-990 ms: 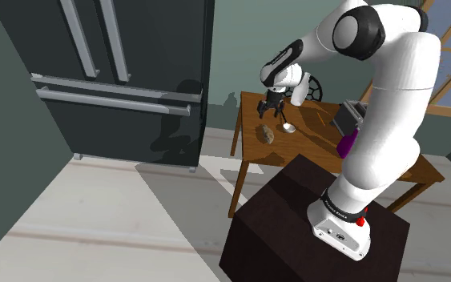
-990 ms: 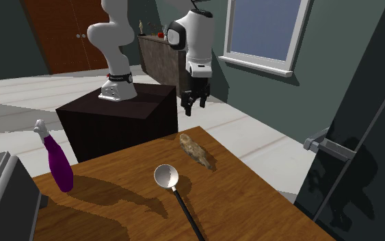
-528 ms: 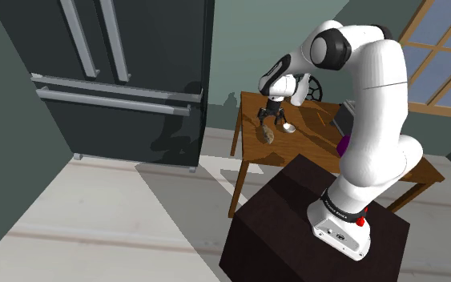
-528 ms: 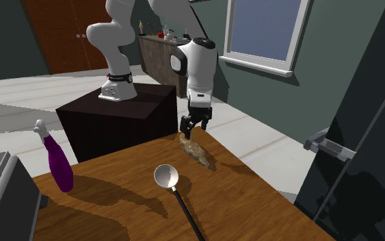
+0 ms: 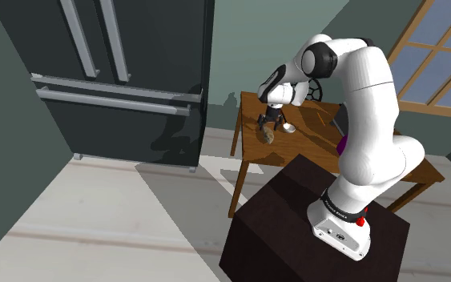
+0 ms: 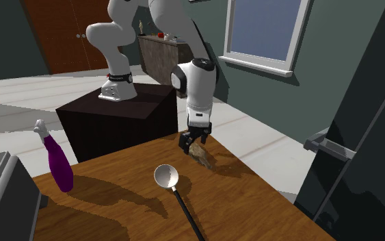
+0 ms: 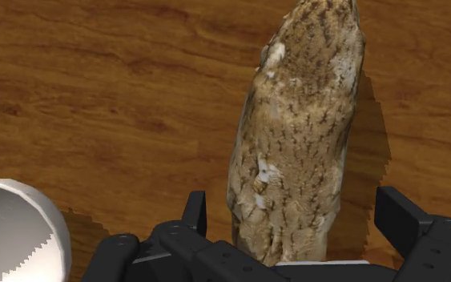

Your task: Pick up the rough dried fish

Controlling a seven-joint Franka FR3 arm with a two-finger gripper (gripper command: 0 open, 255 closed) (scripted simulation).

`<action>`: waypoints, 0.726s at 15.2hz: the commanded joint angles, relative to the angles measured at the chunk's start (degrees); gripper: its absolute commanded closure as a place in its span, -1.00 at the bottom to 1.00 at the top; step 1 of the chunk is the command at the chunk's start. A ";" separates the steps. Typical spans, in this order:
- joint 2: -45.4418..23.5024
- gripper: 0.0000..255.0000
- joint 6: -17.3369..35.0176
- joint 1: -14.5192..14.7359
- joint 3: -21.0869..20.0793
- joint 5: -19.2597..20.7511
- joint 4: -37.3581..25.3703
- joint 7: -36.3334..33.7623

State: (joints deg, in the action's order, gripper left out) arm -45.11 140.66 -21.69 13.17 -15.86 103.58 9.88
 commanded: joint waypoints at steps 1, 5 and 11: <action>-1.39 -1.00 0.66 -0.36 -0.30 -0.27 -0.75 0.23; -1.82 1.00 0.87 -0.43 -0.41 -0.35 -0.97 0.27; -1.81 1.00 0.93 -0.38 -0.42 -0.37 -0.90 0.23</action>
State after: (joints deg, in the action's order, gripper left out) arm -46.81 141.58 -22.11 12.82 -16.21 102.63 10.11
